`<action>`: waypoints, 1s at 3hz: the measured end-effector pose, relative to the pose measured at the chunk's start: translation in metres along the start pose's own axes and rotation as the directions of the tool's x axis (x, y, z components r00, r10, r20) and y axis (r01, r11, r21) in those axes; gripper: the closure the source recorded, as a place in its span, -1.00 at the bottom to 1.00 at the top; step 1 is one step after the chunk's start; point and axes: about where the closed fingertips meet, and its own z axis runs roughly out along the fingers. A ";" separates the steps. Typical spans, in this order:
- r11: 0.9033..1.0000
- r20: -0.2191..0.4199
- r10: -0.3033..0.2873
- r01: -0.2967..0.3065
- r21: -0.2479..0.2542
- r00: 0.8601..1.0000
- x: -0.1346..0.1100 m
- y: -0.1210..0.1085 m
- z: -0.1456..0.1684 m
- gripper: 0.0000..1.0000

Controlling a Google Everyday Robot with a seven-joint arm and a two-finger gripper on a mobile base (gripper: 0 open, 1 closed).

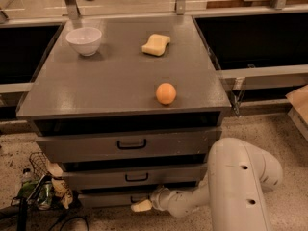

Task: Open bottom drawer

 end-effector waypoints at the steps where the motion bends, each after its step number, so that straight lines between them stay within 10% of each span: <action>1: 1.000 -0.022 -0.009 0.009 -0.007 1.000 -0.002 0.004 -0.001 -1.00; 3: 0.998 -0.074 -0.011 0.007 -0.055 0.997 0.002 0.013 -0.006 -1.00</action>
Offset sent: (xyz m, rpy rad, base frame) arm -0.0089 0.0034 0.0099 -0.0422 0.0661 0.0681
